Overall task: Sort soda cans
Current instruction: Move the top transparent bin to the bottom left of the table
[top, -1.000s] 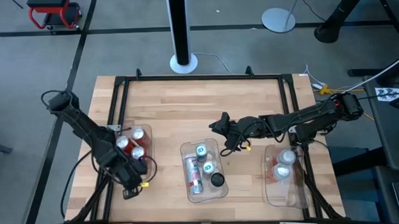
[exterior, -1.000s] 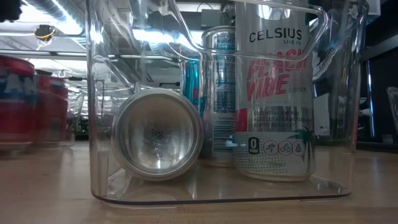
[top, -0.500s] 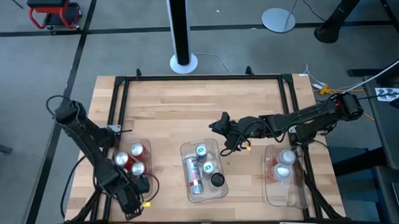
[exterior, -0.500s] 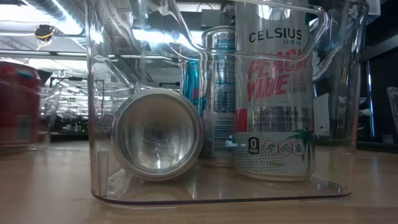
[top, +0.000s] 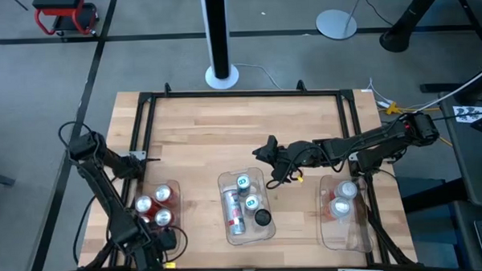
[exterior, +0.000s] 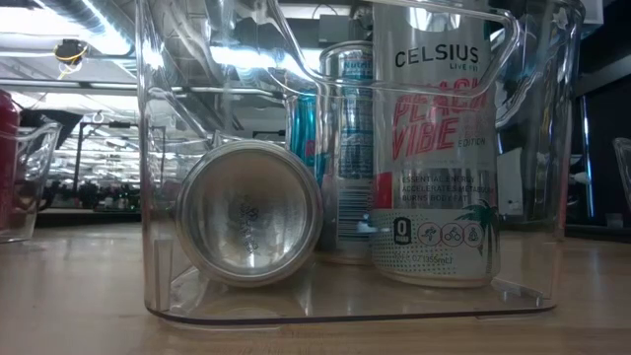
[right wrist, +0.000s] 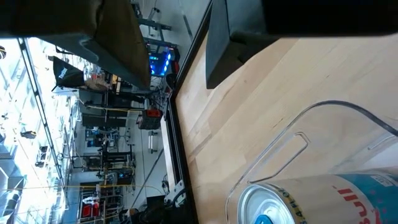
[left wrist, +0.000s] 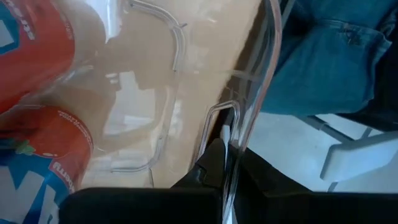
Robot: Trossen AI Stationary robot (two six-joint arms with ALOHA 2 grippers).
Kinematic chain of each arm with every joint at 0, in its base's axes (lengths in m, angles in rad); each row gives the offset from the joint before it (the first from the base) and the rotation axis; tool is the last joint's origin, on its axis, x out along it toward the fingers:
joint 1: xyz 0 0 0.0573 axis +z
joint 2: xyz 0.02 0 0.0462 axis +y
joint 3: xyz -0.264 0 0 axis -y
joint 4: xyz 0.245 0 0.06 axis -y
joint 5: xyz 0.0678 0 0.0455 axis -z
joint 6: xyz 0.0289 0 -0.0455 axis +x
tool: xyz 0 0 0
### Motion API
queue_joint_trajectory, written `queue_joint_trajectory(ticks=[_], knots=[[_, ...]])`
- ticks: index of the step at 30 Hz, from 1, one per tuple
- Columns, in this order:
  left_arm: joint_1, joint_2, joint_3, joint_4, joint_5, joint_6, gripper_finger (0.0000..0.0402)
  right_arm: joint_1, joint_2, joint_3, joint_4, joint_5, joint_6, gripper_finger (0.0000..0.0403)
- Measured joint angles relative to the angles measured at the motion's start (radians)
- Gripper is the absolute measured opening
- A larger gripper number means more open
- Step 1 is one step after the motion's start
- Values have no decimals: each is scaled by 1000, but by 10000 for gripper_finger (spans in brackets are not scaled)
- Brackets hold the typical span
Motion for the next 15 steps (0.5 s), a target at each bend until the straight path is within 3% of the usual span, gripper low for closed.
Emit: queue_joint_trajectory(ticks=[8,15], knots=[[11,-1,0,-14,-37,-28,9,0,0,0,0,0,0,154],[11,-1,0,-23,-29,-90,77,0,0,0,0,-1,0,154]])
